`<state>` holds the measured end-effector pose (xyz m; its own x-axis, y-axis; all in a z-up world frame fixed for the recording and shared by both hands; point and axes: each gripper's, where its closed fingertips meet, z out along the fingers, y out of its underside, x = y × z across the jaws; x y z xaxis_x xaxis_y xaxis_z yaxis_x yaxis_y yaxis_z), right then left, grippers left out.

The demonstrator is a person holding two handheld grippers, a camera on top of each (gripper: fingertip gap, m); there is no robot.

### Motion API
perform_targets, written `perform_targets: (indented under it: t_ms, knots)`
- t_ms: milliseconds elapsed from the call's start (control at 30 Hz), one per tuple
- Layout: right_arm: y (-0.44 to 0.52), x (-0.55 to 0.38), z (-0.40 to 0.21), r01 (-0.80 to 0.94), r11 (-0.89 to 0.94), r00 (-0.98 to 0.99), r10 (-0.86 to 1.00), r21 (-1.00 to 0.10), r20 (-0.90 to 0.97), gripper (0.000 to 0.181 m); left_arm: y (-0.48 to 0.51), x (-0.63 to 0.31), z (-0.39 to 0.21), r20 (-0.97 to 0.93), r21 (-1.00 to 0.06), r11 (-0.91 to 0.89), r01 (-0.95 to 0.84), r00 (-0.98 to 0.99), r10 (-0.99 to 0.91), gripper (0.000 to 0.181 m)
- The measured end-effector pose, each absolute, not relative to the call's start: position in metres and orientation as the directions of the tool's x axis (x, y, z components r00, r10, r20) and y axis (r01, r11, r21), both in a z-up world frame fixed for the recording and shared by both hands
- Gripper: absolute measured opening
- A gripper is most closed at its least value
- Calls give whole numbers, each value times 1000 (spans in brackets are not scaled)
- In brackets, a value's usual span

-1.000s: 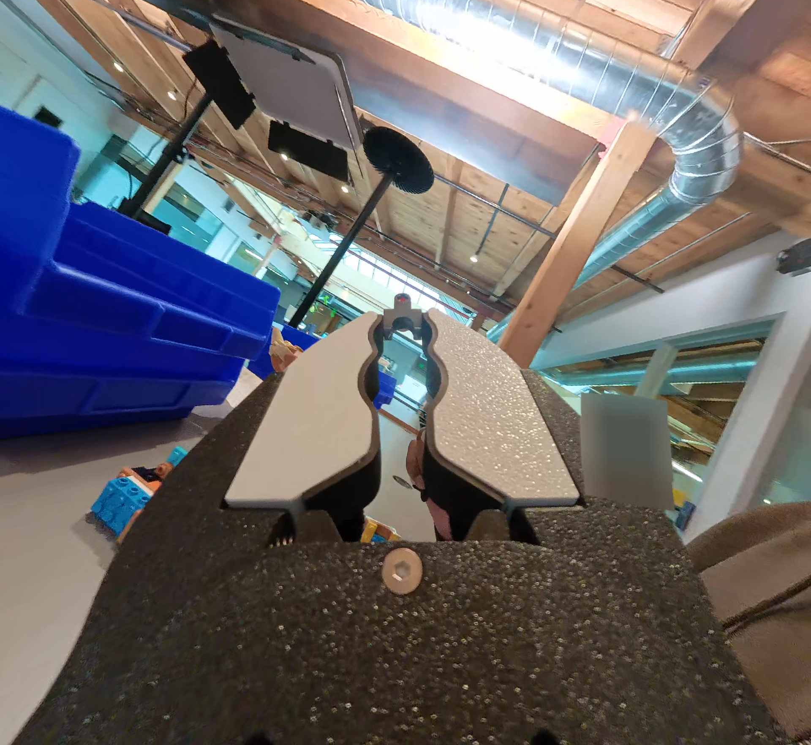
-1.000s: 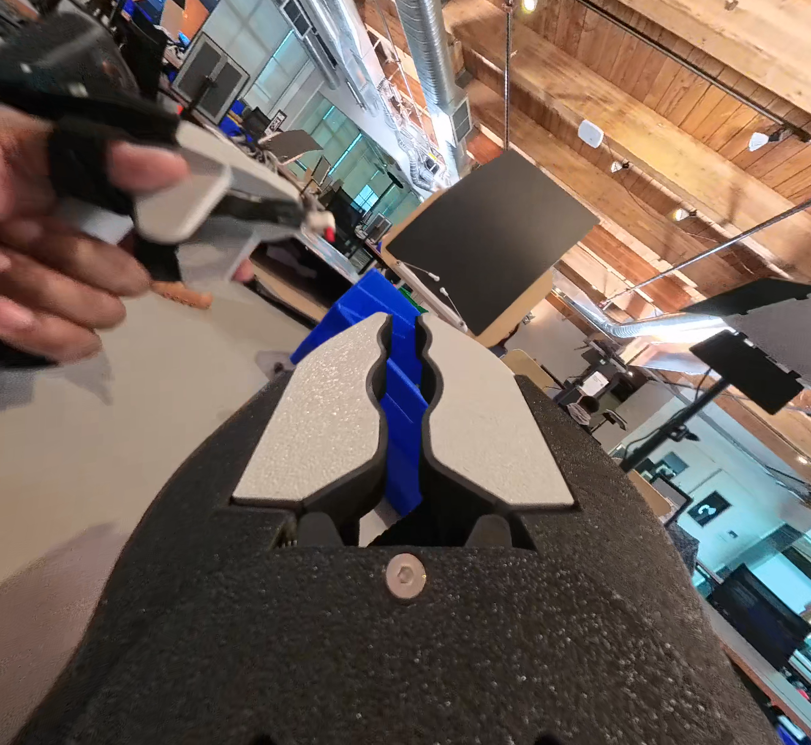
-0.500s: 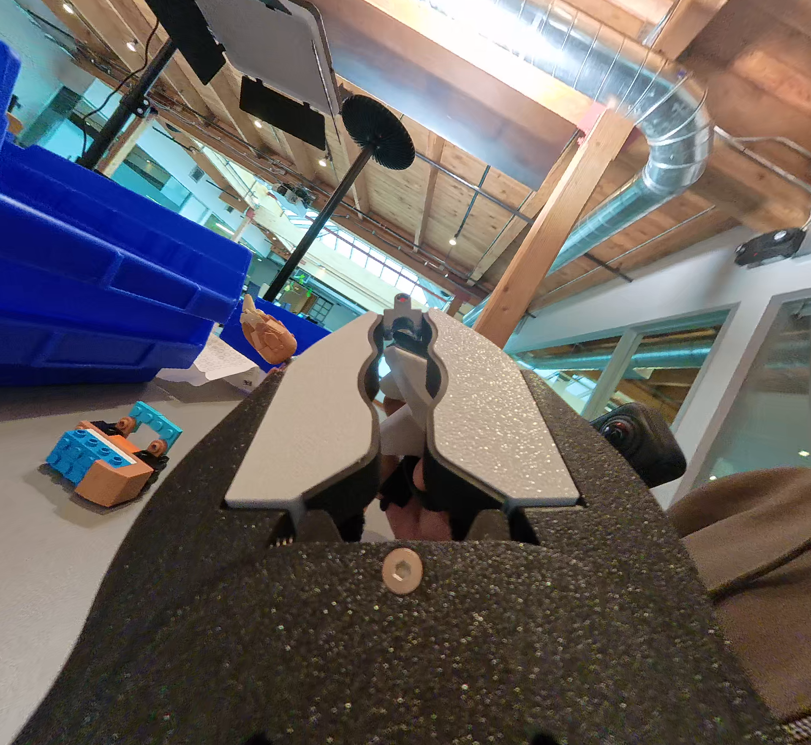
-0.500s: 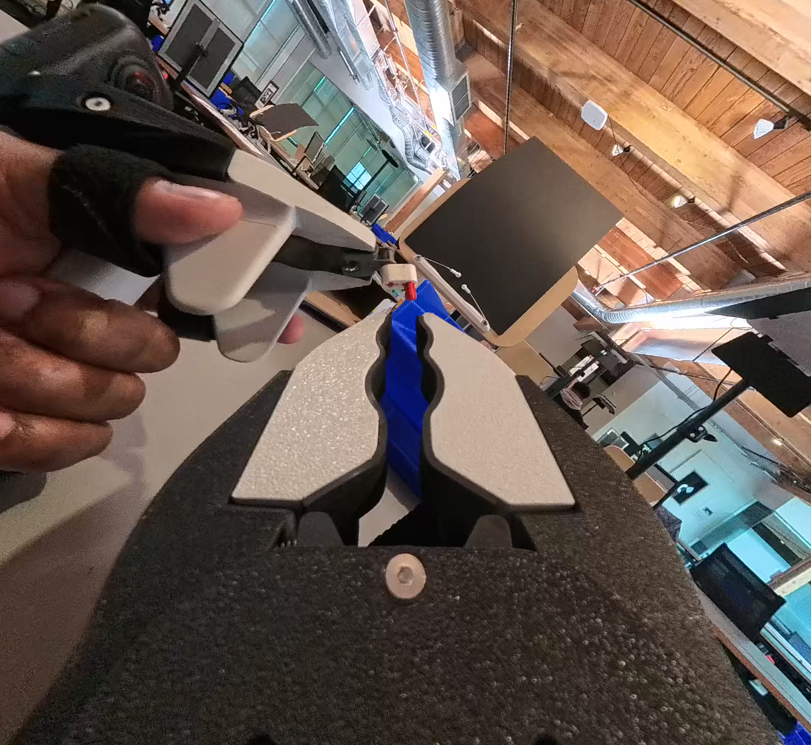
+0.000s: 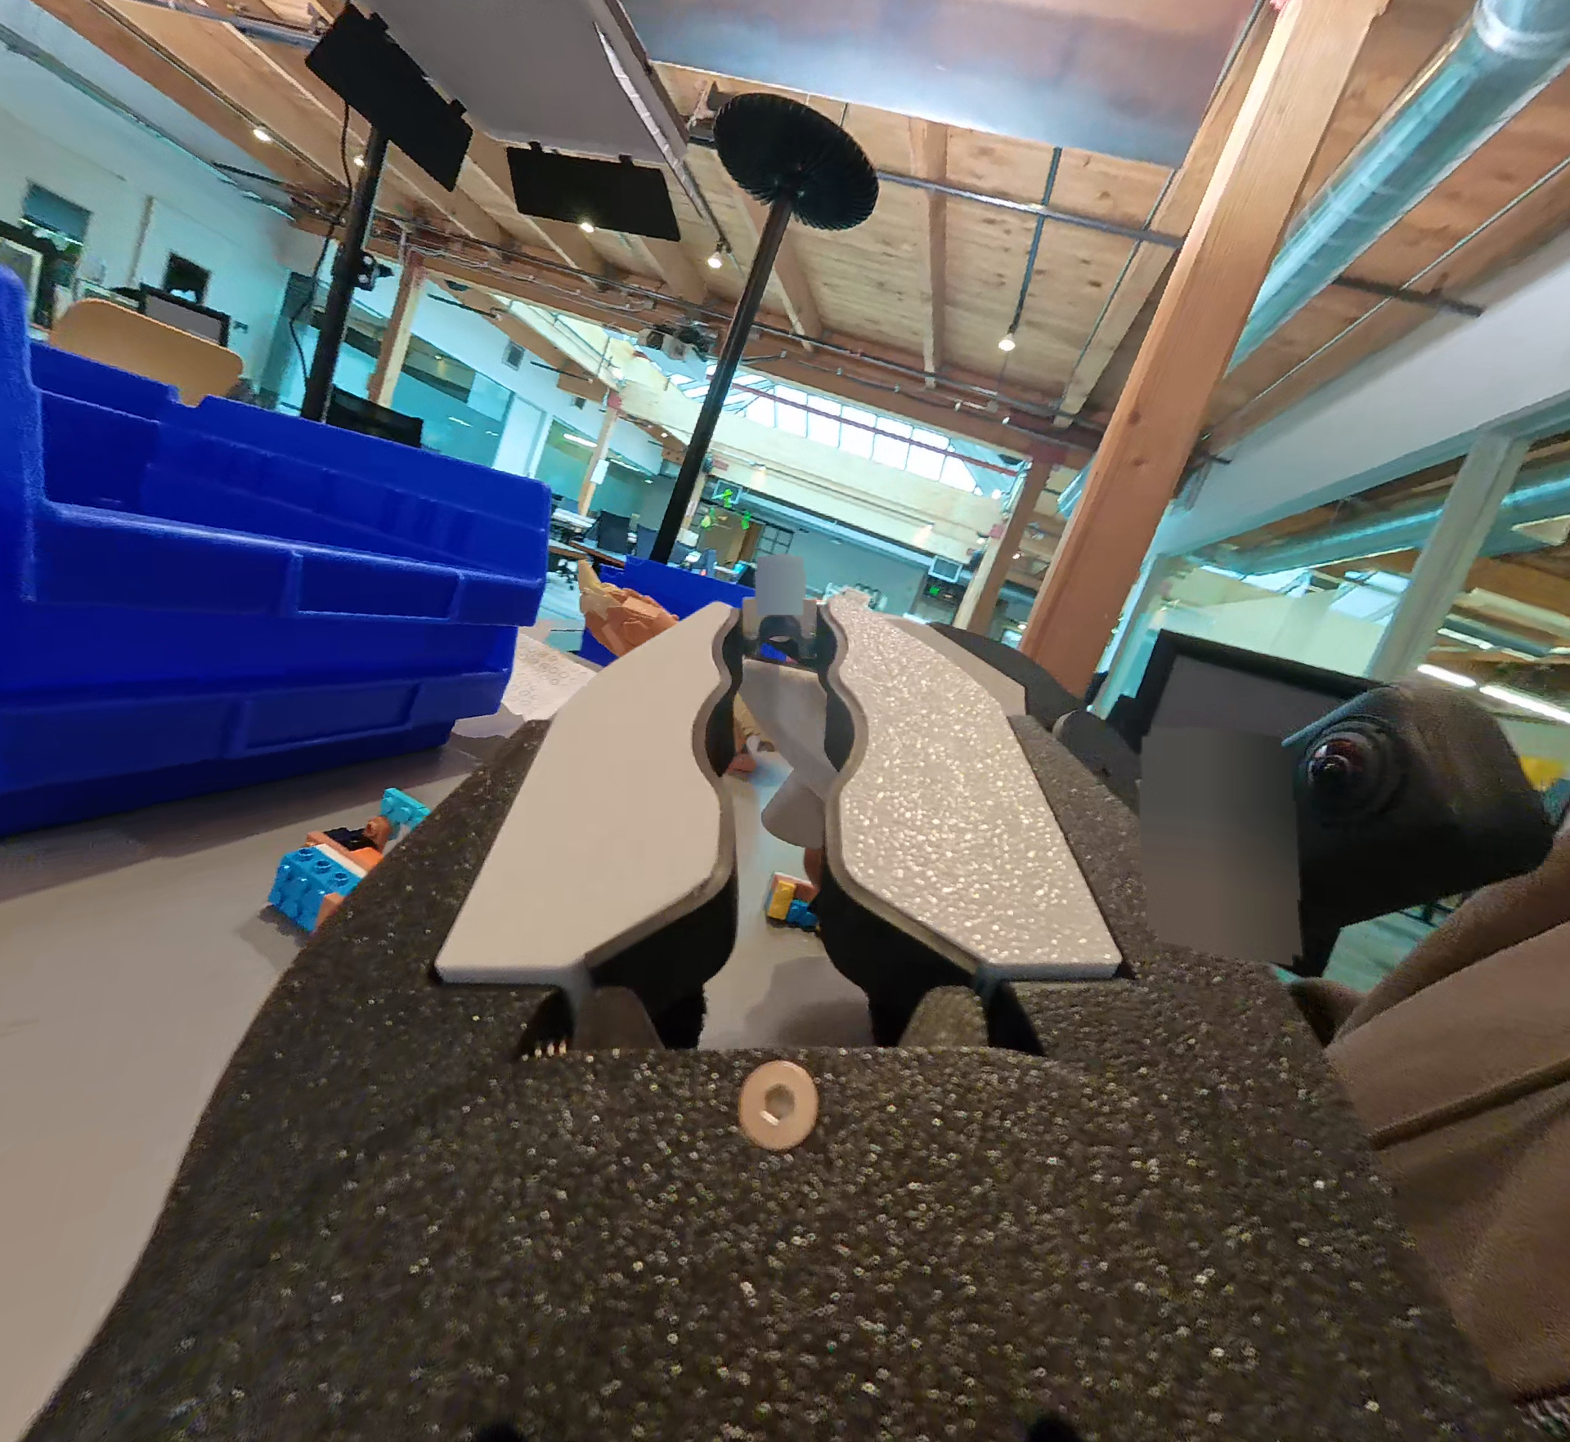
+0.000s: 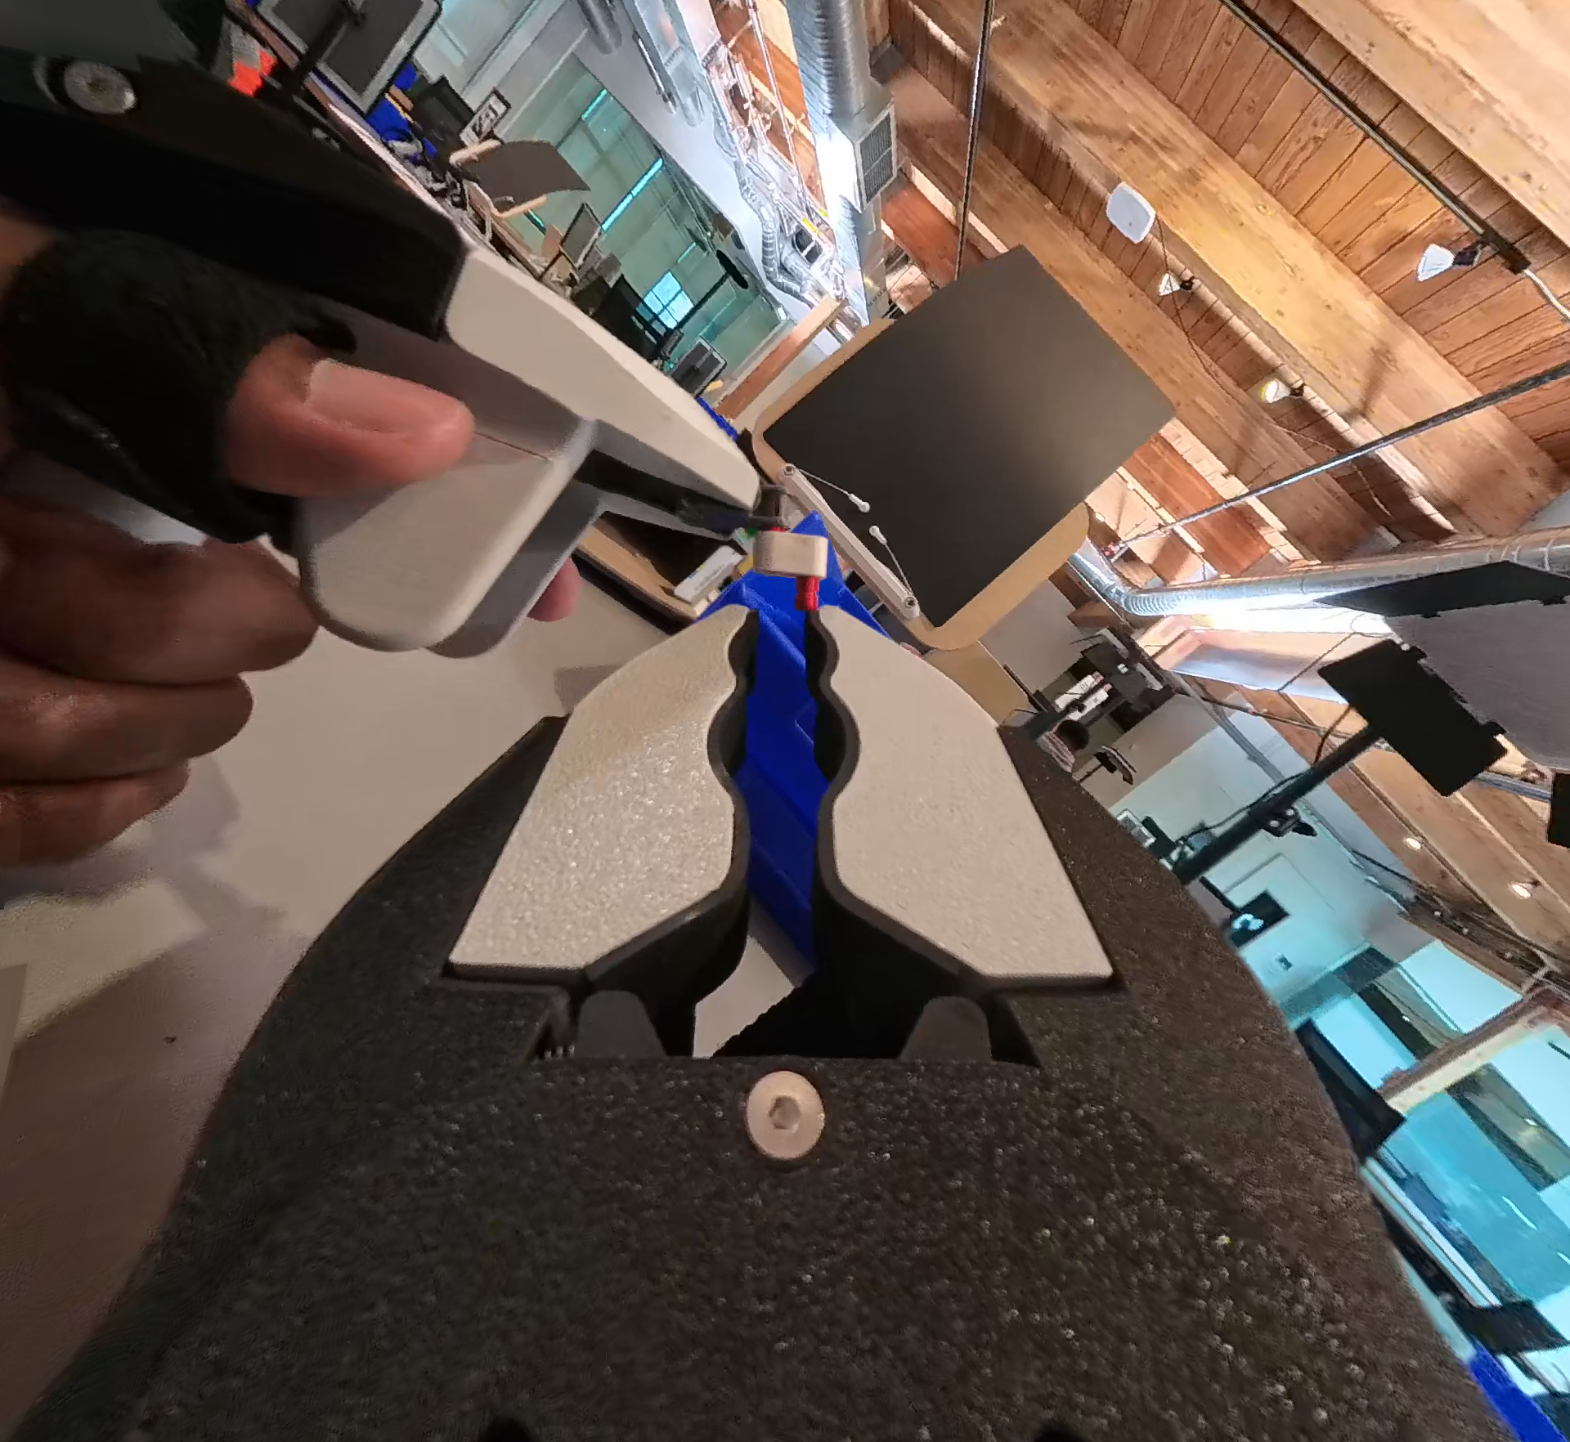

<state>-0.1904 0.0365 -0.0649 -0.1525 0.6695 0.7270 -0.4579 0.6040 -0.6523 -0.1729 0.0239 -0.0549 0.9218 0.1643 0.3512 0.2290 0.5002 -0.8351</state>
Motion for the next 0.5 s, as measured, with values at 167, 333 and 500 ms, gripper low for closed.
perform_targets:
  t_ms: [167, 333, 500]
  knots:
    - [35, -193, -68, -436, 608, -166, 671, -664, 723, 10, 24, -173, -59, 310, -877, 445, 179, 919, 242, 16]
    - [37, -194, -69, -427, 602, -170, 680, -675, 713, 10, 27, -171, -63, 252, -915, 385, 122, 918, 308, 16]
    - [39, -193, -68, -428, 593, -165, 690, -682, 704, 10, 30, -169, -65, 224, -929, 357, 101, 919, 324, 16]
